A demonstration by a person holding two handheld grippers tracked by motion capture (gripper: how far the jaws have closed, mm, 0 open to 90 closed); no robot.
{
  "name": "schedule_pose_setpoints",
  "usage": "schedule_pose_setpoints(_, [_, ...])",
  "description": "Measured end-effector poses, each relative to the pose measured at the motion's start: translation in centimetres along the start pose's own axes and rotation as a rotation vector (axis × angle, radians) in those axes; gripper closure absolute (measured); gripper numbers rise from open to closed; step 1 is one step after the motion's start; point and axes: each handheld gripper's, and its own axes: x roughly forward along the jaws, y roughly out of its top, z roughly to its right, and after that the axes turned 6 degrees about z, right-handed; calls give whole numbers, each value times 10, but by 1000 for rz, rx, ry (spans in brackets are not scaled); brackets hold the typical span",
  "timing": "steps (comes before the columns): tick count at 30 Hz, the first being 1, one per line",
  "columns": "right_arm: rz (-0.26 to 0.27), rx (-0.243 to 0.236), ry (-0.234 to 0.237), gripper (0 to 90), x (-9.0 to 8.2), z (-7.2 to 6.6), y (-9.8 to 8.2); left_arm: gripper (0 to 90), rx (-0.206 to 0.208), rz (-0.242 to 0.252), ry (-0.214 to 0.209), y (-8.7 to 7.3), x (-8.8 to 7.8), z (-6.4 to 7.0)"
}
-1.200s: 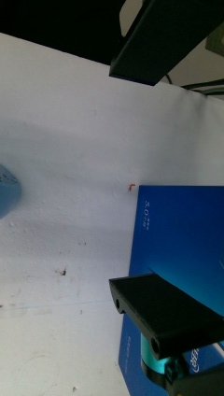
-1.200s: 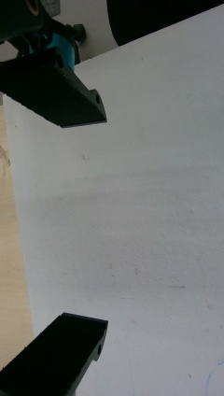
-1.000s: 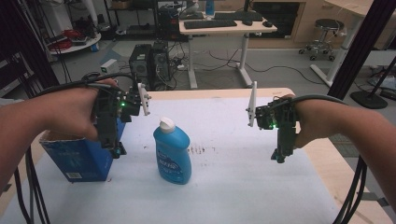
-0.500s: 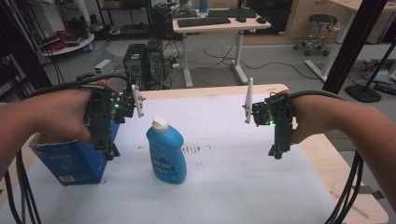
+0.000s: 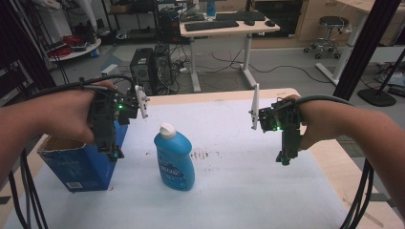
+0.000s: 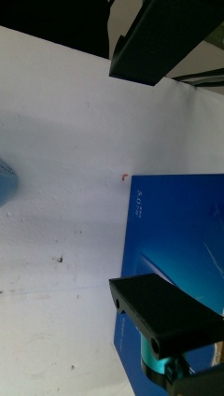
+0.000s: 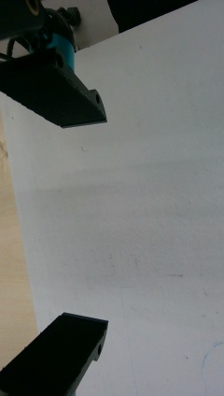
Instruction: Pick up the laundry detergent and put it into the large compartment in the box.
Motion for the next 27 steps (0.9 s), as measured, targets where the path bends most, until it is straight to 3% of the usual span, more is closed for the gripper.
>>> schedule_pose_setpoints(6, [17, 19, -5, 21, -4, -1, -4, 21, 46, 14, 4, 3, -6, -3])
schedule_pose_setpoints(7, [15, 29, -4, 21, -5, -1, -5, 21, 81, 25, 9, 5, -10, -4])
schedule_pose_setpoints(9, [14, 27, -7, 21, -5, -2, -5, 21, 89, 34, 12, 6, -12, -4])
schedule_pose_setpoints(11, [16, 30, -6, 21, -4, -3, -5, 21, 131, 52, 19, 11, -17, -6])
schedule_pose_setpoints(14, [15, 34, -7, 21, -5, -3, -4, 21, 154, 68, 25, 16, -20, -6])
schedule_pose_setpoints(18, [13, 35, -7, 21, -5, -4, -4, 20, 195, 79, 17, 24, -24, -8])
schedule_pose_setpoints(19, [10, 39, -8, 21, -5, -4, -4, 20, 226, 73, -5, 32, -26, -9])
schedule_pose_setpoints(27, [9, 44, -9, 21, -5, -5, -4, 20, 316, 58, -39, 60, -21, -4])
